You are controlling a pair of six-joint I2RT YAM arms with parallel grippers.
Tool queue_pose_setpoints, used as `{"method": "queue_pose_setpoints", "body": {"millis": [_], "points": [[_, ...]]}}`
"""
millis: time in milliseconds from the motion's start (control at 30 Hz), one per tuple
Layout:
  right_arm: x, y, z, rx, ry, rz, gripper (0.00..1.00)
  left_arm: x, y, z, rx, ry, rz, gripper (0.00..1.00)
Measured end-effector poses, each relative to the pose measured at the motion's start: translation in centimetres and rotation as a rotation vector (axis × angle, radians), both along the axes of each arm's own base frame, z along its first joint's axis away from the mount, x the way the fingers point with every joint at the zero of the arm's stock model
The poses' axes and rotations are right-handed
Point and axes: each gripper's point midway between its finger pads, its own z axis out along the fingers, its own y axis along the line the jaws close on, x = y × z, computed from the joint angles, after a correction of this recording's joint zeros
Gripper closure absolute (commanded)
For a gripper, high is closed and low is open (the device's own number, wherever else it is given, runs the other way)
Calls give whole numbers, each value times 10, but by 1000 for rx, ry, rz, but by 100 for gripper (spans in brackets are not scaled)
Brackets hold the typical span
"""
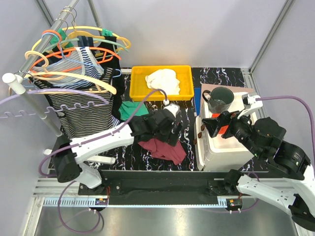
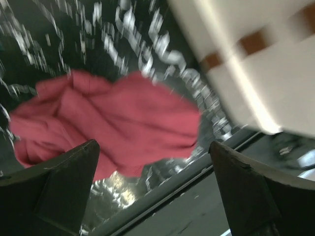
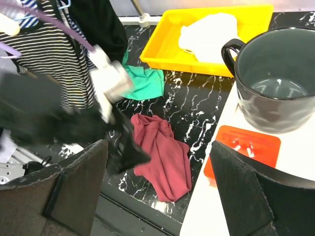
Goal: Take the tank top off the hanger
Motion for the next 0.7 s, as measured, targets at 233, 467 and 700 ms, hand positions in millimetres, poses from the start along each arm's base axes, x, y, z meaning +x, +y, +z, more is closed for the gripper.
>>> {"method": "queue_pose_setpoints", "body": {"millis": [233,467,700], "points": [[1,-1,-7,-19,24,-13,7,-32,17,-90,210,148,-8,1],[9,11,-19,-64,61,-4,7,-70,24,-170,407,237,-50,7],[7,10,-19,-52,61,-1,7,-63,31,-182,437,194,-22,17]]}}
